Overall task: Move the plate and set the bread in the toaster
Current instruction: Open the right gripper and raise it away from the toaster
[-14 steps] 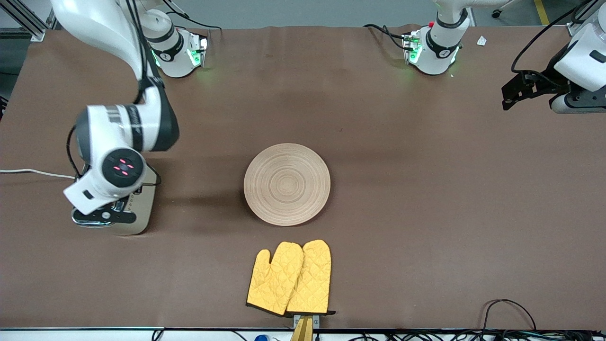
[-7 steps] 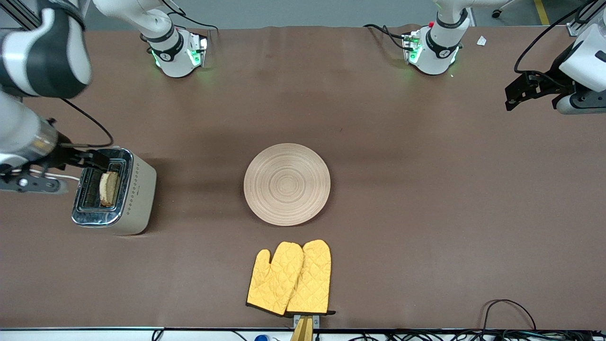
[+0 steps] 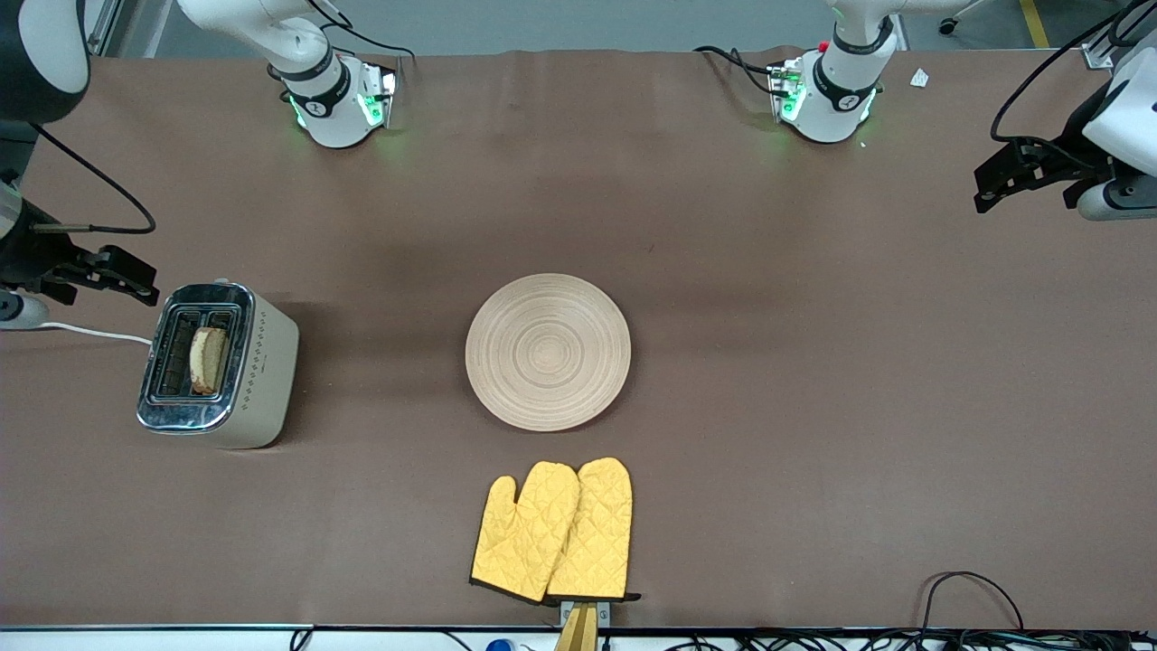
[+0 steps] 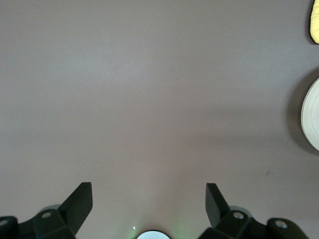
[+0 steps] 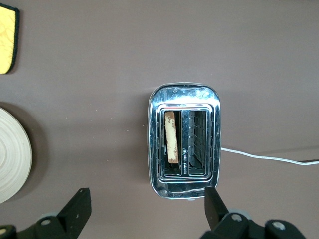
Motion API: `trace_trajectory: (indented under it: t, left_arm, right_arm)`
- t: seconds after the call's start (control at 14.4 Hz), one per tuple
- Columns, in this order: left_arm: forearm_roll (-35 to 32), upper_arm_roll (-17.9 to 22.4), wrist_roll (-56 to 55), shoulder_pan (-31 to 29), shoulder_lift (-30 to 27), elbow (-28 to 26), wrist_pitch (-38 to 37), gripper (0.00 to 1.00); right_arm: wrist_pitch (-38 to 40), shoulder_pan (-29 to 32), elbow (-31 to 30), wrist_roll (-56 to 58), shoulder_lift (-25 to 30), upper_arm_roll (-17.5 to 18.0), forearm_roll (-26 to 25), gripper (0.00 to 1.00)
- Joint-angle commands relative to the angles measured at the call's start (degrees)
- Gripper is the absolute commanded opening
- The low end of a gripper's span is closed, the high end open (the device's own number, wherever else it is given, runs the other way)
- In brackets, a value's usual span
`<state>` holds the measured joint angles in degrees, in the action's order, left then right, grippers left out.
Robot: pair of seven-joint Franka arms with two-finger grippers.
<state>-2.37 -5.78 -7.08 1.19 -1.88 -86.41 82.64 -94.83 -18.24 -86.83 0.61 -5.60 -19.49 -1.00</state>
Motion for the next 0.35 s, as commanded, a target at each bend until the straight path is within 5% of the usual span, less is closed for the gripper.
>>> trace_trajectory:
  t: [0.0, 0.14, 0.28]
  left_arm:
    - [0.2, 0.0, 0.3, -0.1, 0.4, 1.1, -0.2, 1.0]
    - [0.1, 0.0, 0.1, -0.1, 0.4, 1.1, -0.2, 1.0]
    - [0.0, 0.0, 0.2, 0.0, 0.4, 1.1, -0.2, 1.0]
  right_arm:
    - [-0.1, 1.4, -0.4, 1.4, 1.6, 0.6, 1.1, 1.0]
    - [0.0, 5.5, 0.5, 0.7, 1.4, 2.7, 1.2, 1.0]
    - [-0.1, 13.4, 0.9, 0.4, 1.5, 10.2, 1.7, 1.0]
